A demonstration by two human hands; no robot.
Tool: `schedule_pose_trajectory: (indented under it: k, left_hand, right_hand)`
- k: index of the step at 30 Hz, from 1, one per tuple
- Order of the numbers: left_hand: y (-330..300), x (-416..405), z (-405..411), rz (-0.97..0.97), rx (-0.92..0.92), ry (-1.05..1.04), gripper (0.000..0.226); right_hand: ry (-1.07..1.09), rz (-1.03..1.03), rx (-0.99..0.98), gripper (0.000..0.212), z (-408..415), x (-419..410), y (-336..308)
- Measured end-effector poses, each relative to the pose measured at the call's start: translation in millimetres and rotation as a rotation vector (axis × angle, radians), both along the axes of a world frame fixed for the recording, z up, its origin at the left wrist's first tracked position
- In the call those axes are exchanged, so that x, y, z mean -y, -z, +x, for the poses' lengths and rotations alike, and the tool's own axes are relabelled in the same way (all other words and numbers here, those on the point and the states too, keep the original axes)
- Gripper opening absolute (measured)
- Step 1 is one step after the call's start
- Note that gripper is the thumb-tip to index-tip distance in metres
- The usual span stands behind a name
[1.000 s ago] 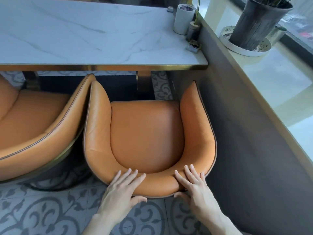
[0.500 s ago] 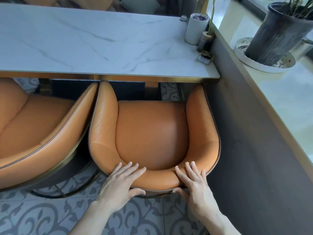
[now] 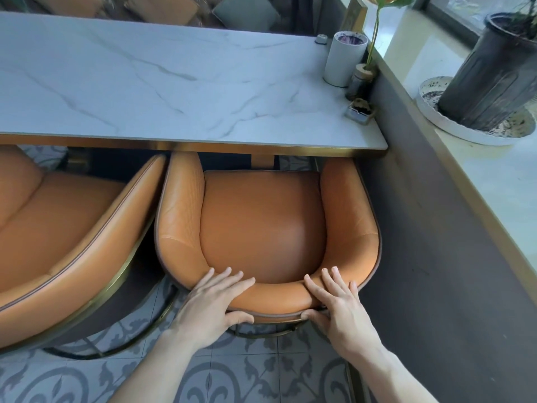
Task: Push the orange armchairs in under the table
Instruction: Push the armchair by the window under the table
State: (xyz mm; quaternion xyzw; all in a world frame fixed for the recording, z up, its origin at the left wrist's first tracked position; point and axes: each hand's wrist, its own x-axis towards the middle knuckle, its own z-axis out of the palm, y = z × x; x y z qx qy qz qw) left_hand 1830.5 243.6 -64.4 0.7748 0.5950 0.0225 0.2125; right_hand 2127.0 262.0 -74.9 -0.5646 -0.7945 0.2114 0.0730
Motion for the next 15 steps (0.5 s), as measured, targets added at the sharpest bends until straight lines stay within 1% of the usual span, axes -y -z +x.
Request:
schedule_pose_trajectory:
  k: [4, 10, 13, 15]
  left_hand:
    - [2, 2, 0, 0.001, 0.009, -0.003, 0.089]
    - [0, 1, 1, -0.021, 0.018, -0.016, 0.079]
    - [0, 1, 2, -0.032, 0.007, -0.011, 0.08]
    - [-2, 3, 3, -0.052, -0.01, -0.015, 0.081]
  right_hand:
    - [0.013, 0.014, -0.008, 0.076, 0, 4, 1]
    - [-0.002, 0.001, 0.029, 0.083, -1, 1, -1]
    - [-0.008, -0.014, 0.042, 0.087, -2, 0, -5]
    - [-0.014, -0.031, 0.058, 0.085, -4, 0, -9]
